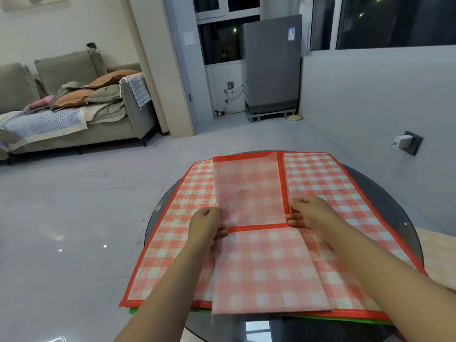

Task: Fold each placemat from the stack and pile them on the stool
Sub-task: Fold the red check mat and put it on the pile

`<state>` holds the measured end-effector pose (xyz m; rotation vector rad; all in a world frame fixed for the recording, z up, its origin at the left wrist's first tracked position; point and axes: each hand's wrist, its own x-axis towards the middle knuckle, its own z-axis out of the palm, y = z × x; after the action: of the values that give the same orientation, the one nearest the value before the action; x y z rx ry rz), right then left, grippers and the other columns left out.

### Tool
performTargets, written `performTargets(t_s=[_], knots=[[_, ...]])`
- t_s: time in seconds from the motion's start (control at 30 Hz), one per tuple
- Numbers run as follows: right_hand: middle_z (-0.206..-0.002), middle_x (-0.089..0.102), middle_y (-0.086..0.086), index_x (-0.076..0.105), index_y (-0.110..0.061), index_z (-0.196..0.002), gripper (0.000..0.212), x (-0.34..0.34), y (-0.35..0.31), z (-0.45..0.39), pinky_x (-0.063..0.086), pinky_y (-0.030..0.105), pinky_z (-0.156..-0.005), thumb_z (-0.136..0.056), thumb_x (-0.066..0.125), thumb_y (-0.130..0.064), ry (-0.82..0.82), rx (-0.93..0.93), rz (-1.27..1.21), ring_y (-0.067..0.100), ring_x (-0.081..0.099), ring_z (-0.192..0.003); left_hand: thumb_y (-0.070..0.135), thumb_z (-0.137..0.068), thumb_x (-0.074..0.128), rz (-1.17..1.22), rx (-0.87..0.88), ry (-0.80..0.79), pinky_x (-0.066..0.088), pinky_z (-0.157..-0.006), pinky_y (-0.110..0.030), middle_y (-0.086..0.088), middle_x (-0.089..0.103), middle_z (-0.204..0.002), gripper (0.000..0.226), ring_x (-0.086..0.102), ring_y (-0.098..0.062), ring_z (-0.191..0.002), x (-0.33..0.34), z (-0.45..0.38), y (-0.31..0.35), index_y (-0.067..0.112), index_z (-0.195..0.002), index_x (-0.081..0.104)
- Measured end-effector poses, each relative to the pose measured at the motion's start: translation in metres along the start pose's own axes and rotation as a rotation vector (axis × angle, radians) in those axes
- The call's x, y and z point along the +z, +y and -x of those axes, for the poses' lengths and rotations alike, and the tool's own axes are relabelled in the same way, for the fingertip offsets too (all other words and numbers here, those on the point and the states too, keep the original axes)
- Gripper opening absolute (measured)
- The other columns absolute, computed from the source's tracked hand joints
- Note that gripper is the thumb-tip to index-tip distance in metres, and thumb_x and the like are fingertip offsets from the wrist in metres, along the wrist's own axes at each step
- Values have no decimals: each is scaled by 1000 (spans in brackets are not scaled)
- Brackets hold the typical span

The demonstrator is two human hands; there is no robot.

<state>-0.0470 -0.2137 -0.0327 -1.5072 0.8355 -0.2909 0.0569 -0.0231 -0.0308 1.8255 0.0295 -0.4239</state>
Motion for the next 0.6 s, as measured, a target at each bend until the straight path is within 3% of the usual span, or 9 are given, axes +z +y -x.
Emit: performTargets(t_s=[0.13,0.2,0.27,0.37,0.43,0.5,0.6], knots=[[-94,67,13,59,-9,-93,21,-5,2,8,56,32,-78,-97,49,-27,-84,8,-115,24,66,-83,20,-90,44,158,-85,-63,46,-46,-21,-7,72,-79,19,66,-19,-60,-8,4,0,12,-95,60],[-94,66,14,61,-5,-94,29,-8,1,14,55,31,-76,-99,45,-28,-106,13,-169,25,65,-85,19,-89,46,258,-105,-86,57,-75,-32,-4,72,-74,20,67,-22,-69,-10,6,0,8,-95,61],[-93,66,16,62,-2,-90,35,-12,1,17,53,31,-74,-100,42,-28,-118,19,-235,26,65,-85,22,-94,44,332,-72,-125,53,-90,-37,-8,68,-82,24,65,-24,-79,-12,9,-2,5,-91,59],[-94,66,18,63,0,-88,38,-17,2,21,53,34,-76,-99,42,-30,-119,28,-256,28,65,-88,25,-95,41,337,-22,-136,53,-90,-39,-9,68,-79,30,66,-25,-80,-16,11,-9,1,-91,60],[-98,67,18,64,1,-94,34,-20,6,25,53,32,-77,-97,47,-28,-132,1,-217,27,67,-88,22,-94,40,301,9,-132,56,-81,-37,-7,68,-76,30,66,-23,-76,-20,14,-10,2,-90,62],[-97,68,14,66,0,-98,34,-22,10,31,51,29,-78,-97,47,-28,-151,-37,-154,23,66,-86,24,-96,37,170,51,-124,51,-67,-29,-9,67,-84,36,62,-22,-75,-23,19,-10,4,-83,65],[-100,69,14,68,-2,-96,32,-23,13,34,53,32,-86,-98,47,-27,-144,-66,-53,24,66,-91,21,-96,41,-90,161,-109,46,-64,-24,-5,69,-90,35,61,-19,-79,-25,25,-12,8,-80,70]])
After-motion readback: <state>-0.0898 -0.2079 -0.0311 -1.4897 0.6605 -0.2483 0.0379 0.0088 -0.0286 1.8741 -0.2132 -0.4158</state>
